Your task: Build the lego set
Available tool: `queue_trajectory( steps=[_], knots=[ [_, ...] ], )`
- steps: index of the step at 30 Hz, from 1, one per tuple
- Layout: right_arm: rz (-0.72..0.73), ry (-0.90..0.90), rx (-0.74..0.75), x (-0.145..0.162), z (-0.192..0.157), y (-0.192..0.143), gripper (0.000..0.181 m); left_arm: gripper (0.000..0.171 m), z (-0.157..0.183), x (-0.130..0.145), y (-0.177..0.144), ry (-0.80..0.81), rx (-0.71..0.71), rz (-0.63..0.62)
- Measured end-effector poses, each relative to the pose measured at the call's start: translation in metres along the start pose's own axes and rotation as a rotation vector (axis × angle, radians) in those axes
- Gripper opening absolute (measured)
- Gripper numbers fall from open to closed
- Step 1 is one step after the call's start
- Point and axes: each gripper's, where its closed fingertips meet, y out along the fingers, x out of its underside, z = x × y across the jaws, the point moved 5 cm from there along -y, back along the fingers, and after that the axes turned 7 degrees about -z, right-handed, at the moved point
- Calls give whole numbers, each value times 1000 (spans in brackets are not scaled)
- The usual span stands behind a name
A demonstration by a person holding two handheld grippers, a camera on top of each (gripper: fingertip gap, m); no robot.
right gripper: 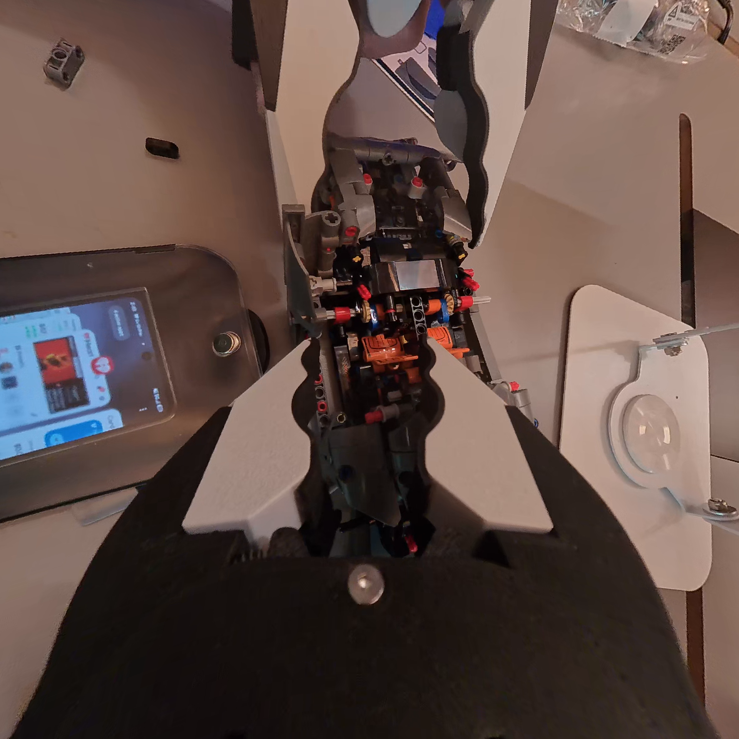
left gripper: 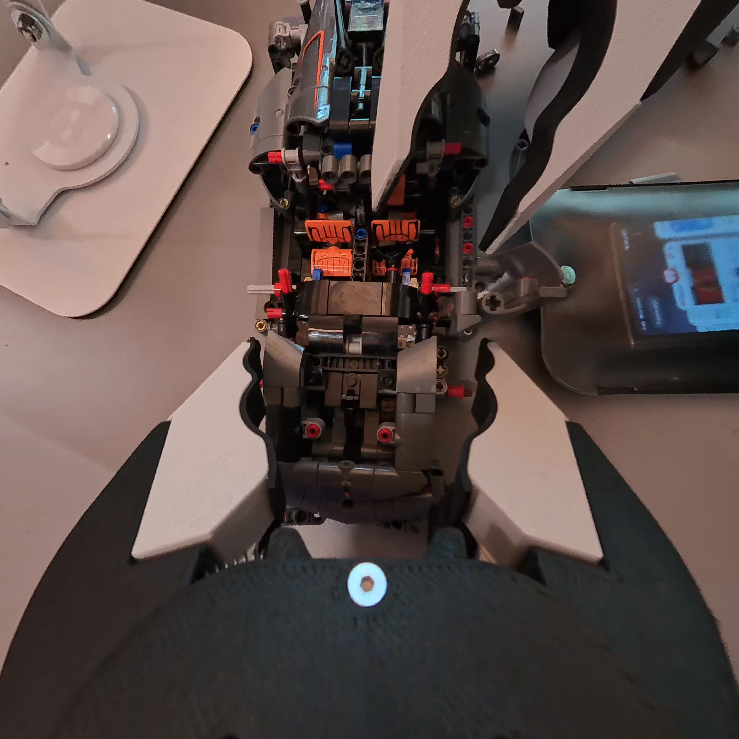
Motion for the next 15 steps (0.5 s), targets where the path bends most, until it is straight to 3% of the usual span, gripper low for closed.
queue_trajectory(
  steps=[6,15],
  knots=[
    [7,-28,6,-2,-4,1,47,90,-4,1,0,0,-36,-10],
    [1,-20,0,3,1,-4,44,86,-1,-3,0,27,-58,-21]
  ],
)
